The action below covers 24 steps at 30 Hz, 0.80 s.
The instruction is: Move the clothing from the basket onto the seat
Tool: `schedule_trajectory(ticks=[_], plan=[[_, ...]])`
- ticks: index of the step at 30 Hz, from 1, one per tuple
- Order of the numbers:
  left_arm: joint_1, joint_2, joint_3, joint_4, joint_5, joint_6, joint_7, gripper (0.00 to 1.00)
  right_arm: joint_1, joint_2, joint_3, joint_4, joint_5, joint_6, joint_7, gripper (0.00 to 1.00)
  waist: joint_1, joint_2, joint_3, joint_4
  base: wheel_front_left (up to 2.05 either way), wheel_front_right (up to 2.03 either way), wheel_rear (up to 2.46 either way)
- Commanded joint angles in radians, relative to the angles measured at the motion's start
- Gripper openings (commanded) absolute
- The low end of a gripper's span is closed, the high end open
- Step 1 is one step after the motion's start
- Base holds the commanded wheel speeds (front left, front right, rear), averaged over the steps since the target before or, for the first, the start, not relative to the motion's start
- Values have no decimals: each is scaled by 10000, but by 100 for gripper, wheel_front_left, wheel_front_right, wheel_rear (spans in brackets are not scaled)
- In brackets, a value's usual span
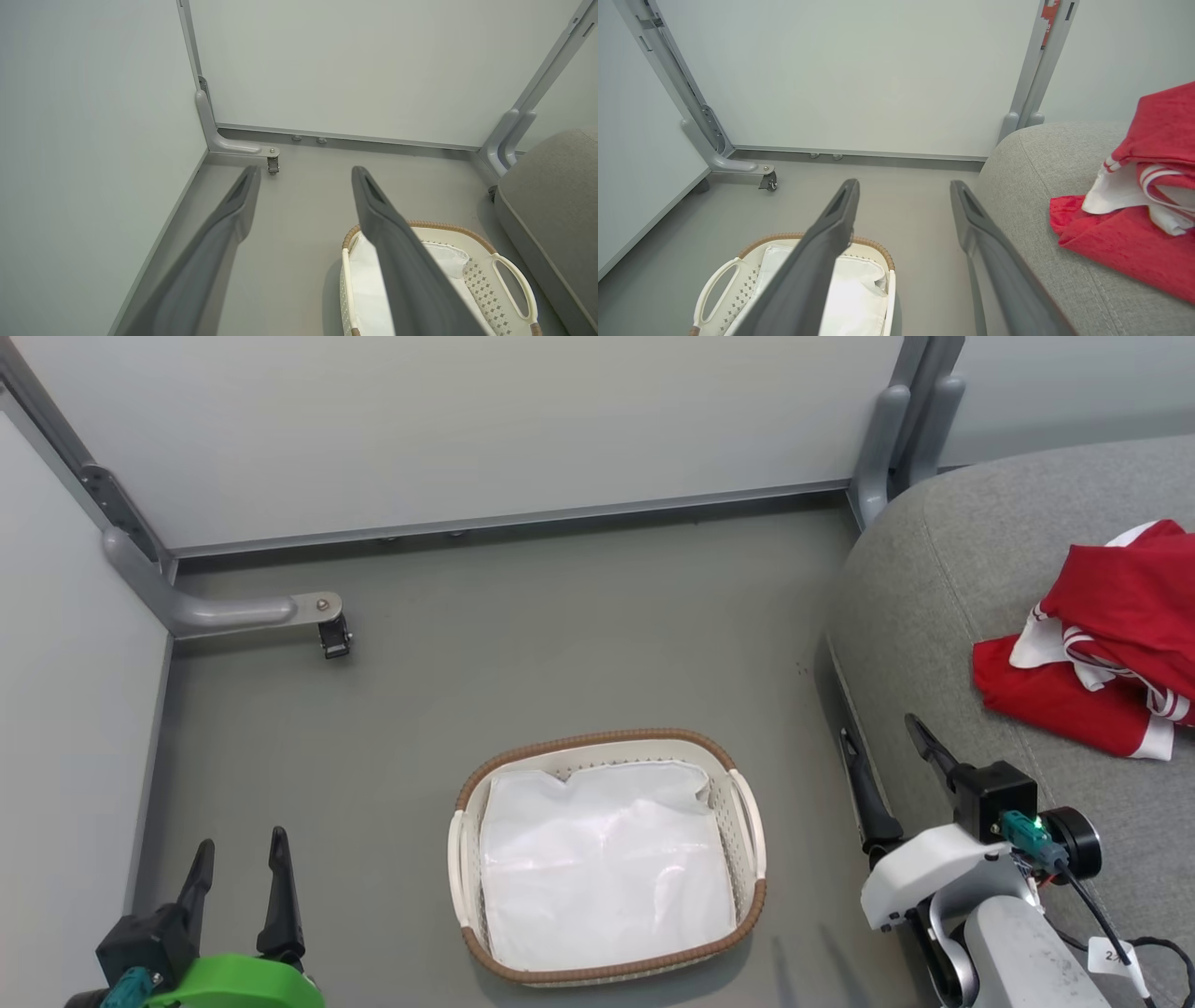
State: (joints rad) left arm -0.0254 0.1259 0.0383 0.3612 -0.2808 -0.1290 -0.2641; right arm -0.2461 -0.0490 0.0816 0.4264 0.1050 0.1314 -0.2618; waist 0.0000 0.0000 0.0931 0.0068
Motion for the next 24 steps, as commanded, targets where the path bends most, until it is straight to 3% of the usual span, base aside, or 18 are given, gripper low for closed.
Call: schedule_trajectory(ticks=[1, 6, 7, 10, 24], plan=[[186, -19, -9, -22, -97, -36, -1, 100, 179, -44, -19, -46, 49, -14, -46, 100, 0, 0, -108, 48, 0, 0, 0], [355, 32, -218, -162, -497, -36, -1, 100, 298, -46, 47, -96, 100, -14, -46, 100, 0, 0, -212, 75, 0, 0, 0], [196, -17, -222, -128, -444, 0, 3, 0, 171, 2, 41, -56, 34, 0, 0, 0, 0, 0, -208, 70, 0, 0, 0], [197, -107, -260, 112, -463, 2, 10, 0, 289, 57, 40, 175, 52, 0, 32, 0, 0, 0, -217, 74, 0, 0, 0], [-11, -224, -54, -130, -2823, -2, 716, 0, 469, 42, -347, -188, 2818, -1, 734, 0, 0, 0, -293, 58, 0, 0, 0]])
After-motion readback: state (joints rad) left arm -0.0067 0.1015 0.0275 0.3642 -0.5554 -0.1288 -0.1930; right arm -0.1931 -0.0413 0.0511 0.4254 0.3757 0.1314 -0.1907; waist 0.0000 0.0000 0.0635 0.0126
